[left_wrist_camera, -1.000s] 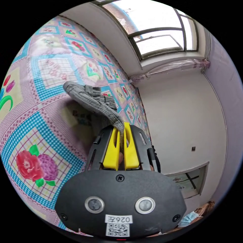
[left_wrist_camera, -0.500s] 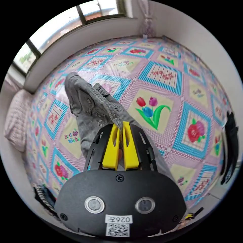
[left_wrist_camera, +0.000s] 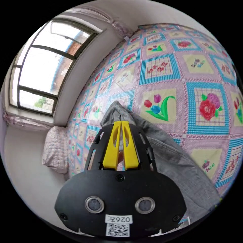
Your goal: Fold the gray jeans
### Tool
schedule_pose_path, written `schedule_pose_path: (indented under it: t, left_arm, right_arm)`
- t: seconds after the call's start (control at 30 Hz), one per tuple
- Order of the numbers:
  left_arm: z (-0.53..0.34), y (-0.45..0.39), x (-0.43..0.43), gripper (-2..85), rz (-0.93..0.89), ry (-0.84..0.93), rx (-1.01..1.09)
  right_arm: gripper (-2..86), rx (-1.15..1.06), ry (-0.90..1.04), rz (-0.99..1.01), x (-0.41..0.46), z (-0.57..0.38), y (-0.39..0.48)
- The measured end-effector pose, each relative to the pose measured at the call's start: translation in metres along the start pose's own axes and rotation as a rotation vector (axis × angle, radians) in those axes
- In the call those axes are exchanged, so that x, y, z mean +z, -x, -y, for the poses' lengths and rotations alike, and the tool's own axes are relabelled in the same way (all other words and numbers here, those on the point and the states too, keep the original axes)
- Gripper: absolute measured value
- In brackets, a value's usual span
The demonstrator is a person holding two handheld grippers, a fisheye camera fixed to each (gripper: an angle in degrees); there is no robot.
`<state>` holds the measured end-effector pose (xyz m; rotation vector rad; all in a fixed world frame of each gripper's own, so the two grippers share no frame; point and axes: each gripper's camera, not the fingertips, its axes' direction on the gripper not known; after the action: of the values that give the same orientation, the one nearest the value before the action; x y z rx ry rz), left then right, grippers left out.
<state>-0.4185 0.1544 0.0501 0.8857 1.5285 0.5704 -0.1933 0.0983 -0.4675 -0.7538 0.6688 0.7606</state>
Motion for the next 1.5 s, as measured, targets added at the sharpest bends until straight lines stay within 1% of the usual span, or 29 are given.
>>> schedule_pose_path:
  t: [0.03,0.07,0.1,0.13,0.17,0.2,0.23,0.3,0.37,0.43,0.47,0.53,0.57,0.6,0.7,0.77,0.8,0.83,0.93,0.97,1.1,1.2,1.23,1.37,1.47,1.5]
  left_arm:
    - [-0.006,0.02,0.0,-0.8,-0.142,-0.04,-0.054]
    - [-0.01,0.033,0.002,-0.9,-0.238,-0.058,-0.091]
    - [-0.02,0.06,0.007,-0.9,-0.446,-0.103,-0.169]
    - [-0.033,0.084,0.015,-1.0,-0.7,-0.168,-0.217]
    - [-0.04,0.095,0.021,-1.0,-0.833,-0.201,-0.235]
    - [-0.059,0.113,0.034,-1.0,-1.073,-0.273,-0.274]
    - [-0.083,0.123,0.047,-1.0,-1.266,-0.347,-0.295]
    - [-0.126,0.128,0.067,-1.0,-1.42,-0.387,-0.325]
    - [-0.177,0.124,0.083,-1.0,-1.436,-0.365,-0.32]
    - [-0.253,0.112,0.103,-1.0,-1.408,-0.28,-0.291]
    - [-0.273,0.109,0.109,-0.9,-1.408,-0.25,-0.286]
    - [-0.354,0.096,0.127,-0.8,-1.414,-0.169,-0.27]
    - [-0.374,0.093,0.131,-0.8,-1.408,-0.145,-0.273]
    - [-0.412,0.088,0.138,-0.7,-1.394,-0.112,-0.286]
    - [-0.495,0.075,0.158,0.4,-1.39,-0.01,-0.353]
    - [-0.535,0.065,0.167,4.7,-1.422,0.042,-0.379]
    - [-0.556,0.059,0.17,6.9,-1.437,0.064,-0.398]
    - [-0.575,0.054,0.175,9.1,-1.447,0.094,-0.432]
    - [-0.604,0.04,0.183,12.2,-1.481,0.147,-0.521]
    - [-0.608,0.038,0.184,12.3,-1.474,0.153,-0.534]
    - [-0.626,0.031,0.184,13.4,-1.45,0.108,-0.697]
    - [-0.636,0.033,0.18,14.6,-1.38,0.084,-0.78]
    - [-0.641,0.036,0.18,15.9,-1.363,0.084,-0.804]
    - [-0.663,0.05,0.182,19.3,-1.364,0.06,-0.878]
    - [-0.682,0.055,0.189,18.5,-1.425,0.012,-0.941]
    - [-0.687,0.05,0.196,17.1,-1.529,-0.002,-0.934]
  right_arm:
    - [1.8,-0.018,0.032,-0.041,0.014,0.002,0.006]
    - [0.0,-0.021,0.074,-0.089,0.028,0.002,0.009]
    - [-0.2,-0.007,0.081,-0.123,0.033,0.002,0.009]
    - [-0.5,0.017,0.08,-0.159,0.04,-0.002,0.008]
    - [-0.2,0.038,0.06,-0.146,0.042,-0.008,0.009]
    - [-0.1,0.047,0.05,-0.144,0.043,-0.012,0.01]
    - [0.9,0.059,0.042,-0.16,0.043,-0.019,0.015]
    - [2.4,0.069,0.028,-0.232,0.042,-0.031,0.027]
    - [4.3,0.049,-0.021,-0.295,0.033,-0.043,0.049]
    - [5.6,0.024,-0.061,-0.282,0.027,-0.046,0.065]
    - [6.1,0.006,-0.076,-0.264,0.027,-0.045,0.073]
    - [6.8,-0.03,-0.073,-0.236,0.033,-0.037,0.084]
    - [7.5,-0.059,-0.052,-0.228,0.042,-0.029,0.088]
    - [7.9,-0.074,-0.038,-0.228,0.048,-0.024,0.09]
    - [9.6,-0.151,0.08,-0.208,0.084,0.006,0.09]
    - [11.0,-0.199,0.22,-0.199,0.117,0.027,0.08]
    - [11.4,-0.209,0.26,-0.201,0.126,0.032,0.077]
    - [11.5,-0.221,0.355,-0.213,0.144,0.04,0.07]
    - [9.5,-0.311,0.592,-0.217,0.18,0.046,0.063]
    - [8.6,-0.353,0.632,-0.194,0.187,0.045,0.063]
    - [4.2,-0.423,0.711,-0.119,0.196,0.052,0.052]
    - [1.5,-0.383,0.804,0.046,0.21,0.063,0.024]
    - [0.7,-0.336,0.844,0.124,0.217,0.069,0.01]
    - [-0.6,-0.19,0.909,0.389,0.224,0.079,-0.03]
    - [-0.7,-0.091,0.9,0.54,0.22,0.074,-0.05]
    - [-0.6,-0.073,0.896,0.564,0.219,0.071,-0.053]
